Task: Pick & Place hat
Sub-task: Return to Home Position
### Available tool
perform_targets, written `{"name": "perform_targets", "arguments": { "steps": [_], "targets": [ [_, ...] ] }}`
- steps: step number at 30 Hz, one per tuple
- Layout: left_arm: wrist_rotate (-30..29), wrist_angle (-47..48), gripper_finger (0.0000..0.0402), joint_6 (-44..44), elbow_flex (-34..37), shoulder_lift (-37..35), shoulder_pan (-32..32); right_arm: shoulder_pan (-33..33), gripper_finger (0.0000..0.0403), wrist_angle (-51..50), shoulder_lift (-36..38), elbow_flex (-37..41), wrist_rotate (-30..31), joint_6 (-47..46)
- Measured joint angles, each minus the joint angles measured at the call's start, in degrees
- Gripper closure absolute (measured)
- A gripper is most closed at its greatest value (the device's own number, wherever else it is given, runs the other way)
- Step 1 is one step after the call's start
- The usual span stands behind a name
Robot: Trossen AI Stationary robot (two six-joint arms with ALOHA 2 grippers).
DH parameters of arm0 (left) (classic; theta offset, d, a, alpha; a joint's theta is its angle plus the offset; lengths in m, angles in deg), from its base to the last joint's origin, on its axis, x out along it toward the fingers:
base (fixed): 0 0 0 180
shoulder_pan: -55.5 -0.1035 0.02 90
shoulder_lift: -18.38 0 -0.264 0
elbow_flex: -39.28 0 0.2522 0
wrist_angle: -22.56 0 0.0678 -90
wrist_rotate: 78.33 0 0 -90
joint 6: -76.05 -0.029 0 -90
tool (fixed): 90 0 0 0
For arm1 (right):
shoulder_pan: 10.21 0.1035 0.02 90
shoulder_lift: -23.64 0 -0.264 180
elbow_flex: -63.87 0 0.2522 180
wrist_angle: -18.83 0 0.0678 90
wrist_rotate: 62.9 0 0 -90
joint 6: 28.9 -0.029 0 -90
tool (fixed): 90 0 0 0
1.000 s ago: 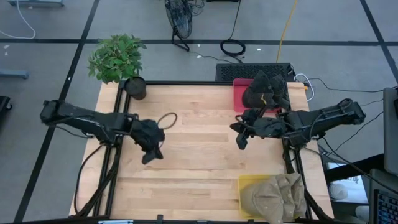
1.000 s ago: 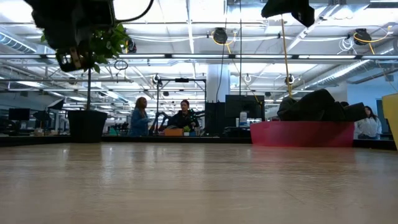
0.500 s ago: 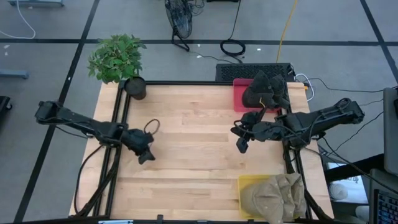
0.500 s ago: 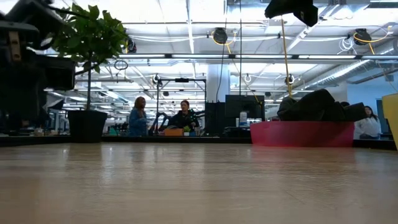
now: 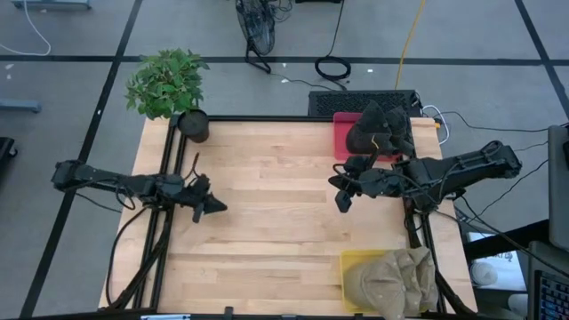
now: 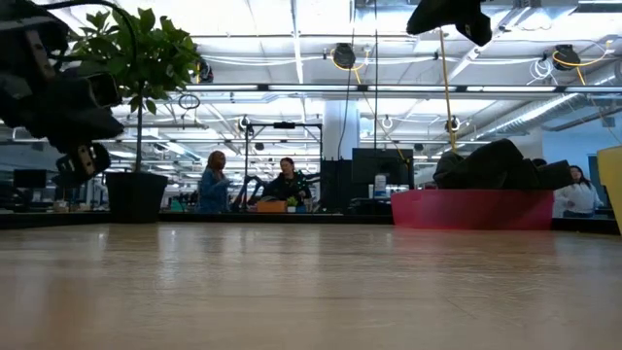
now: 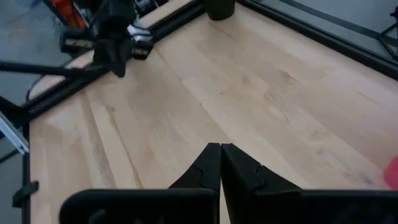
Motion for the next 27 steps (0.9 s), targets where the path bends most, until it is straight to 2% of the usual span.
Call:
{"name": "perform_targets", "arguments": {
  "steps": [3,6,10,13,16,19,21,23,24,27],
  "targets": [
    [10.30,-1.65,0.0401,-0.30,0.02,-0.99,-3.48,-0.63,0.0403,1.47,0.00,0.00,-0.11,0.01],
    [18.26,-9.73,0.0401,2.63,0.02,-1.48,-6.89,-1.17,0.0403,1.78,0.00,0.00,-0.48,-0.38],
    [22.39,-25.22,0.0401,6.75,0.00,-1.54,-13.06,-1.90,0.0403,2.37,-0.08,0.00,-1.39,-0.55],
    [22.40,-28.75,0.0401,2.92,-0.82,-1.52,-16.62,-2.45,0.0403,2.33,-0.58,0.02,-1.63,-0.49],
    [21.73,-21.30,0.0401,-9.56,-3.52,-1.50,-17.99,-2.56,0.0403,2.72,-0.95,0.05,-1.58,-0.16],
    [19.30,-5.99,0.0401,-26.08,-8.46,-1.24,-18.44,-2.58,0.0403,2.19,-1.27,0.11,-1.76,0.19],
    [16.50,7.41,0.0401,-35.06,-12.24,-0.76,-18.89,-2.56,0.0403,2.62,-1.38,0.09,-1.73,0.13],
    [12.09,19.25,0.0401,-38.79,-14.94,0.12,-19.46,-2.56,0.0403,2.48,-1.39,0.09,-1.73,0.25],
    [9.54,21.69,0.0401,-38.04,-15.34,0.83,-19.64,-2.56,0.0403,2.35,-1.42,0.09,-1.73,0.25],
    [6.53,20.91,0.0401,-37.46,-15.39,1.89,-19.39,-2.56,0.0403,2.36,-1.40,0.09,-1.67,0.66]
  ]
}}
